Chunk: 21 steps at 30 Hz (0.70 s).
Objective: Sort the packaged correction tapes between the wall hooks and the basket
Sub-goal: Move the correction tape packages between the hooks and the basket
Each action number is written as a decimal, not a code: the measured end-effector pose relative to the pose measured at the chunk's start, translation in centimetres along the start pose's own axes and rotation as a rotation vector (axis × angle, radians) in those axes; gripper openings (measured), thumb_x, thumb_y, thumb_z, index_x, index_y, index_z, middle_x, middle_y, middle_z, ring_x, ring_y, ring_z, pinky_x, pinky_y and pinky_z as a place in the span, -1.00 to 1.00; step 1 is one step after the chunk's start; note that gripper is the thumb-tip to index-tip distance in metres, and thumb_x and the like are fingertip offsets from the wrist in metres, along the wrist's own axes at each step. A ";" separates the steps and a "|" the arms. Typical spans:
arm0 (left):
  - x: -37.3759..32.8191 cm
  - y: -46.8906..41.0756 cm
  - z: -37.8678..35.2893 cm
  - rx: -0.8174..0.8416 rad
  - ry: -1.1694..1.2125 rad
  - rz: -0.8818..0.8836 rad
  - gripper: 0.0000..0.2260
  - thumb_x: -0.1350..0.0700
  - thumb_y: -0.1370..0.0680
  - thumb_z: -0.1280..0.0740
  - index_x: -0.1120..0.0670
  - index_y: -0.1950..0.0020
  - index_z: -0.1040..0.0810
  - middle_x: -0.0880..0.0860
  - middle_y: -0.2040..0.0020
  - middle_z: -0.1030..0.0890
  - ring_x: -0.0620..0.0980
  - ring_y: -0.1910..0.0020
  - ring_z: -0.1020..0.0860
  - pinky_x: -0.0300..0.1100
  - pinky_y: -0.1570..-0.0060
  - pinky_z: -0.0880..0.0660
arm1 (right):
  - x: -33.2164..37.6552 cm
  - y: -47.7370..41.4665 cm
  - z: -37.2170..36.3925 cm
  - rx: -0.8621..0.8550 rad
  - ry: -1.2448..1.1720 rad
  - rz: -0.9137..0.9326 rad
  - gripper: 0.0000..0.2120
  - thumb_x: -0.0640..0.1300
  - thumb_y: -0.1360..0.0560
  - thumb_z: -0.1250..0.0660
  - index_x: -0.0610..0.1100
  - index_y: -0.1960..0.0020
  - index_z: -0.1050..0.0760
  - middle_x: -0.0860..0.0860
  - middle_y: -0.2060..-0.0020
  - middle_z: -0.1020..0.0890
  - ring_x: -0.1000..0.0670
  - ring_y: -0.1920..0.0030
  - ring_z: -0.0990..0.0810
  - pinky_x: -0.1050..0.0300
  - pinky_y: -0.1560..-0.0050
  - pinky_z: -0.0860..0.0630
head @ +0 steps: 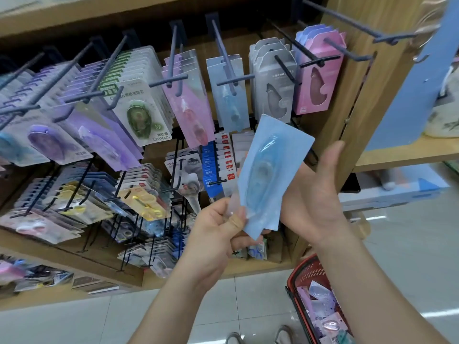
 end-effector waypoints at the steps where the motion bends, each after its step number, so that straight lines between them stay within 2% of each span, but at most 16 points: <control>1: -0.3 0.1 0.3 -0.022 -0.032 -0.013 -0.80 0.15 -0.50 -0.31 0.18 -0.09 -0.53 0.10 0.11 -0.72 0.06 0.25 -0.70 -0.23 0.39 -0.61 | 0.1 0.0 0.1 -0.068 0.070 0.024 -0.20 0.43 -0.45 0.03 -0.11 -0.42 -0.42 -0.09 -0.17 -0.64 -0.11 -0.21 -0.60 -0.09 -0.17 -0.58; 4: -2.2 0.7 2.0 -0.170 -0.274 -0.110 -0.94 0.23 -0.60 -0.28 0.15 -0.06 -0.50 0.12 0.21 -0.70 0.09 0.37 -0.67 -0.23 0.53 -0.55 | 1.2 0.0 0.9 -0.255 0.198 0.142 -0.44 0.30 -0.43 -0.19 0.01 -0.29 -0.53 0.05 -0.15 -0.68 -0.01 -0.17 -0.65 0.05 -0.10 -0.62; 6: -3.8 1.0 3.4 -0.259 -0.441 -0.196 -0.96 0.26 -0.57 -0.34 0.15 0.03 -0.53 0.12 0.34 -0.67 0.02 0.49 -0.60 -0.27 0.58 -0.46 | 2.3 0.3 1.7 -0.322 0.481 0.226 -0.55 0.28 -0.44 -0.29 0.12 -0.26 -0.56 0.17 -0.20 -0.64 0.11 -0.23 -0.60 0.17 -0.18 -0.54; 7: -4.6 1.1 4.0 -0.291 -0.501 -0.244 -0.92 0.27 -0.53 -0.39 0.10 0.09 -0.57 0.09 0.39 -0.65 -0.02 0.54 -0.56 -0.29 0.59 -0.42 | 2.6 0.4 2.2 -0.339 0.639 0.268 -0.66 0.17 -0.51 -0.33 0.13 -0.25 -0.58 0.25 -0.17 -0.63 0.20 -0.17 -0.58 0.31 -0.17 -0.49; 8: -5.3 1.2 4.4 -0.317 -0.553 -0.298 -0.83 0.26 -0.49 -0.44 -0.01 0.19 -0.61 0.04 0.41 -0.64 -0.05 0.56 -0.54 -0.31 0.59 -0.41 | 2.9 0.5 2.4 -0.342 0.745 0.301 -0.76 0.00 -0.56 -0.35 0.12 -0.23 -0.59 0.33 -0.07 -0.64 0.23 0.01 -0.58 0.45 -0.05 -0.46; 9: -6.1 1.2 4.6 -0.332 -0.611 -0.363 -0.79 0.22 -0.45 -0.48 -0.08 0.28 -0.63 -0.03 0.43 -0.63 -0.10 0.56 -0.52 -0.33 0.57 -0.40 | 2.9 0.4 2.7 -0.333 0.835 0.332 -0.75 -0.16 -0.59 -0.35 0.12 -0.19 -0.60 0.37 0.05 -0.64 0.17 0.20 -0.51 0.50 0.09 -0.43; 10: -6.7 1.2 4.6 -0.335 -0.685 -0.432 -0.76 0.18 -0.42 -0.49 -0.15 0.33 -0.63 -0.09 0.43 -0.61 -0.14 0.54 -0.50 -0.34 0.53 -0.41 | 2.9 0.4 2.6 -0.314 0.880 0.348 -0.70 -0.26 -0.58 -0.34 0.12 -0.15 -0.61 0.37 0.11 -0.63 0.07 0.27 -0.46 0.49 0.14 -0.43; 11: -7.1 1.1 4.6 -0.326 -0.770 -0.492 -0.77 0.14 -0.43 -0.49 -0.18 0.34 -0.63 -0.14 0.42 -0.60 -0.16 0.51 -0.48 -0.33 0.49 -0.42 | 2.7 0.4 2.5 -0.284 0.903 0.355 -0.67 -0.31 -0.58 -0.33 0.12 -0.10 -0.62 0.35 0.08 -0.63 0.04 0.21 -0.51 0.46 0.09 -0.44; 13: -7.6 0.7 4.1 -0.292 -0.901 -0.569 -0.77 0.15 -0.49 -0.46 -0.19 0.25 -0.62 -0.20 0.36 -0.61 -0.15 0.42 -0.51 -0.27 0.38 -0.46 | 2.1 0.3 2.2 -0.204 0.931 0.339 -0.60 -0.39 -0.57 -0.30 0.13 0.07 -0.65 0.26 -0.04 -0.61 0.19 -0.06 -0.58 0.38 -0.08 -0.45; 14: -7.7 0.4 3.8 -0.270 -0.938 -0.596 -0.75 0.17 -0.52 -0.43 -0.20 0.20 -0.60 -0.23 0.34 -0.61 -0.17 0.40 -0.52 -0.28 0.35 -0.46 | 1.8 0.2 2.0 -0.174 0.935 0.321 -0.54 -0.42 -0.57 -0.28 0.13 0.16 -0.66 0.23 -0.05 -0.60 0.21 -0.12 -0.56 0.35 -0.09 -0.46; 16: -7.7 -0.2 2.8 -0.235 -0.986 -0.651 -0.72 0.20 -0.55 -0.40 -0.22 0.15 -0.56 -0.30 0.33 -0.59 -0.24 0.38 -0.51 -0.38 0.34 -0.39 | 1.2 0.2 1.8 -0.134 0.954 0.285 -0.45 -0.45 -0.56 -0.25 0.16 0.28 -0.66 0.24 -0.05 -0.59 0.23 -0.14 -0.56 0.35 -0.05 -0.48; 18: -7.8 -0.9 1.5 -0.241 -0.978 -0.703 -0.74 0.19 -0.55 -0.41 -0.20 0.16 -0.56 -0.32 0.30 -0.59 -0.30 0.33 -0.51 -0.46 0.30 -0.36 | 0.9 0.3 1.3 -0.108 0.966 0.271 -0.43 -0.45 -0.57 -0.24 0.18 0.27 -0.66 0.27 -0.05 -0.60 0.22 -0.16 -0.55 0.36 -0.04 -0.47; 19: -7.9 -1.3 1.0 -0.253 -0.951 -0.719 -0.74 0.17 -0.54 -0.42 -0.21 0.17 -0.56 -0.31 0.29 -0.59 -0.30 0.32 -0.50 -0.45 0.29 -0.38 | 0.9 0.4 1.1 -0.101 0.940 0.260 -0.44 -0.45 -0.56 -0.22 0.17 0.26 -0.66 0.29 -0.03 -0.60 0.24 -0.14 -0.55 0.39 -0.02 -0.47; 21: -8.1 -2.1 0.2 -0.278 -0.874 -0.741 -0.74 0.13 -0.53 -0.44 -0.26 0.20 -0.55 -0.29 0.29 -0.60 -0.23 0.32 -0.48 -0.26 0.30 -0.47 | 1.1 0.5 0.7 -0.089 0.869 0.271 -0.53 -0.43 -0.55 -0.23 0.08 0.23 -0.67 0.27 0.00 -0.63 0.26 -0.09 -0.56 0.41 0.01 -0.46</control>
Point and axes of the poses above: each hand's wrist, its own y-axis away from the middle knuckle, its own z-axis out of the back of the hand, x = y × z, the point moved 2 cm from there along -y, towards the middle knuckle
